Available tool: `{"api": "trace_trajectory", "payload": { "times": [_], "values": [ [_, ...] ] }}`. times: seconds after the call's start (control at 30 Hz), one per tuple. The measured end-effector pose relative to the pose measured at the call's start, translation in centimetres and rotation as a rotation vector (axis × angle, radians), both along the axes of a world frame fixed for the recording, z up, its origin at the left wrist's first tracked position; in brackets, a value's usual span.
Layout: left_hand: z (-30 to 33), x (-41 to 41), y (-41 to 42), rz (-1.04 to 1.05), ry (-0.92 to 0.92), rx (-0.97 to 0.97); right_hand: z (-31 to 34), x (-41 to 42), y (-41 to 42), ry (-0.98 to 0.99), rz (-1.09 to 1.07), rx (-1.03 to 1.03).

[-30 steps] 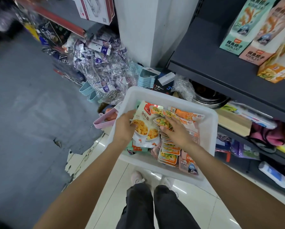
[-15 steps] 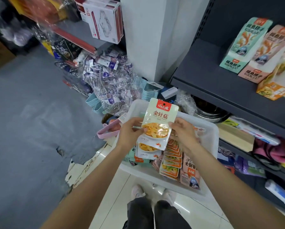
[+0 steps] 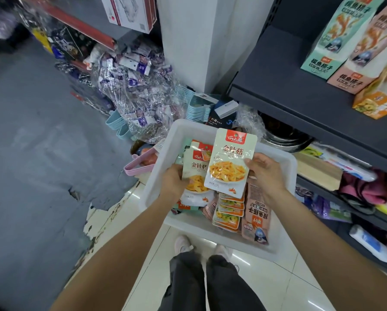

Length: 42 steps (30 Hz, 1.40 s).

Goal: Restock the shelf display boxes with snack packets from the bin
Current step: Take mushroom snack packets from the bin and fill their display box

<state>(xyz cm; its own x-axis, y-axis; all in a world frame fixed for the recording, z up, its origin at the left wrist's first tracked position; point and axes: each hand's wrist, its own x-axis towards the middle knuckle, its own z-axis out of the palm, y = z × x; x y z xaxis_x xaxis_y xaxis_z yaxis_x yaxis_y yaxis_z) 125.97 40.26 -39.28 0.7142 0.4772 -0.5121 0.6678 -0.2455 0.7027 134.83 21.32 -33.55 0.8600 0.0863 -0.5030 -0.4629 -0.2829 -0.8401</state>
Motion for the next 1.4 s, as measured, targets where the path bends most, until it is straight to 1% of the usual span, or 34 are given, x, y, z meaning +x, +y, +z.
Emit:
{"api": "trace_trajectory", "payload": {
  "times": [0.03, 0.13, 0.27, 0.33, 0.4, 0.5, 0.57, 0.67, 0.77, 0.87, 0.97, 1.03, 1.13, 1.23, 1.4],
  "values": [
    [0.1, -0.1, 0.3, 0.026, -0.012, 0.005, 0.0, 0.0, 0.1, 0.003, -0.003, 0.006],
    [0.8, -0.7, 0.9, 0.071, -0.031, 0.098, 0.2, -0.2, 0.6, 0.021, 0.005, 0.013],
    [3.1, -1.3, 1.7, 0.144, -0.192, 0.147, 0.8, -0.5, 1.7, 0.065, 0.02, 0.079],
    [4.7, -1.2, 2.2, 0.211, -0.304, 0.089, 1.5, -0.7, 2.2, 0.077, 0.019, 0.135],
    [6.7, -0.9, 2.1, 0.244, -0.401, -0.041, 2.3, -0.7, 2.3, 0.08, 0.015, 0.188],
    [9.8, 0.4, 0.7, 0.157, -0.467, -0.207, 4.0, -0.2, 1.8, 0.039, -0.009, 0.21],
    [11.4, 1.9, -1.1, 0.09, -0.495, -0.278, 5.3, 0.7, 0.4, -0.014, -0.046, 0.197],
    [13.4, 4.6, -5.0, 0.005, -0.507, -0.299, 7.5, 2.3, -3.5, -0.115, -0.093, 0.182],
    [15.1, 7.8, -10.2, -0.105, -0.527, -0.285, 9.3, 4.4, -9.2, -0.145, -0.152, 0.189],
    [16.5, 11.4, -16.1, -0.249, -0.535, -0.175, 10.9, 6.6, -15.7, -0.175, -0.216, 0.202],
    [18.0, 15.1, -22.2, -0.327, -0.555, -0.066, 12.7, 8.9, -22.3, -0.207, -0.249, 0.222],
    [19.0, 17.3, -26.0, -0.341, -0.576, -0.053, 13.9, 10.6, -26.2, -0.228, -0.255, 0.243],
    [20.4, 20.2, -30.9, -0.321, -0.585, -0.12, 15.8, 13.0, -31.0, -0.288, -0.266, 0.253],
    [21.5, 22.7, -34.4, -0.324, -0.579, -0.141, 17.2, 15.1, -34.5, -0.35, -0.281, 0.255],
    [23.0, 27.9, -37.4, -0.406, -0.645, -0.026, 19.0, 18.5, -37.9, -0.413, -0.333, 0.286]
  ]
}}
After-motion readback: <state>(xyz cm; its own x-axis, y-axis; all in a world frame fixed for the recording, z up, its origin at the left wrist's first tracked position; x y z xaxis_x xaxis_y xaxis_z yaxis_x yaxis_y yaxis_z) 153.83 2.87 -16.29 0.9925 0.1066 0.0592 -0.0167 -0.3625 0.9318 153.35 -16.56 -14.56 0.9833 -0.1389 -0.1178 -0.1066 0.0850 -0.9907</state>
